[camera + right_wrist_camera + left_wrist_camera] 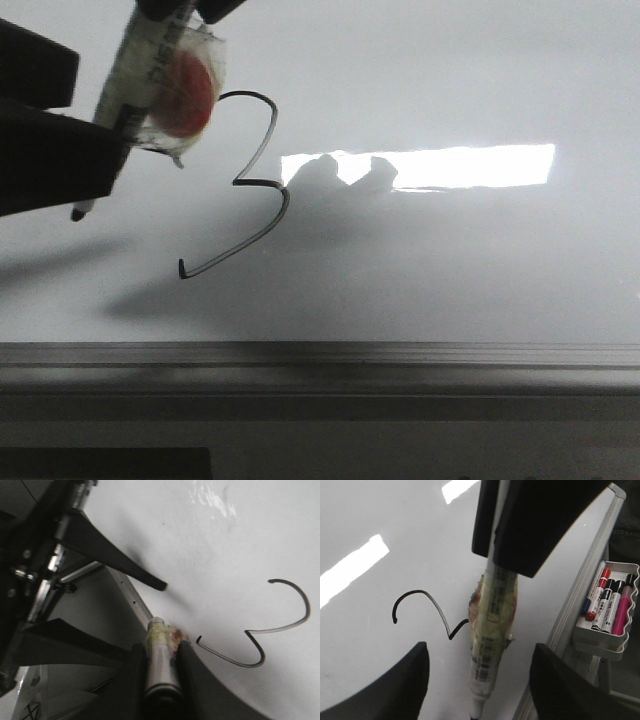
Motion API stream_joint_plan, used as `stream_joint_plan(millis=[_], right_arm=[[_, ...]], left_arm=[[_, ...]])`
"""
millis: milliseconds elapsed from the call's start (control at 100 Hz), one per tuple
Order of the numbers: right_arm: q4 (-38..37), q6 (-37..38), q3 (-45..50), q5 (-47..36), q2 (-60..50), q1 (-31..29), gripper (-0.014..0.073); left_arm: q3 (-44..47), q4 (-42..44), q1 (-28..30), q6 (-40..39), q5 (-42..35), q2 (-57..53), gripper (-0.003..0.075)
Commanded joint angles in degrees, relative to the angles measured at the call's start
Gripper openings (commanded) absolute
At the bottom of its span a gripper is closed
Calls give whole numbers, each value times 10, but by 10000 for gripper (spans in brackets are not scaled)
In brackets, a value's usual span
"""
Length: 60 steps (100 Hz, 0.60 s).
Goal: Write number 3 on whiteboard
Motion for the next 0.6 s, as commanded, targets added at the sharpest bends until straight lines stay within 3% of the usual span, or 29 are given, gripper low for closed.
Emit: stream_joint_plan(millis=[0, 250, 300, 380, 590], right_arm=[[2, -1, -20, -36, -14, 3, -64], [8, -1, -20, -27, -14, 3, -64], [8, -1, -20, -25, -14, 3, -64], [8, -1, -20, -25, -14, 3, -64], [14, -1, -20, -27, -14, 3, -64]], left_arm=[[-16, -8, -6, -3, -70, 18, 368], [-16, -8, -6, -3, -50, 37, 252], [-16, -8, -6, -3, -50, 37, 171], [-16, -8, -6, -3, -49, 37, -20], [-16, -8, -6, -3, -48, 37, -20]])
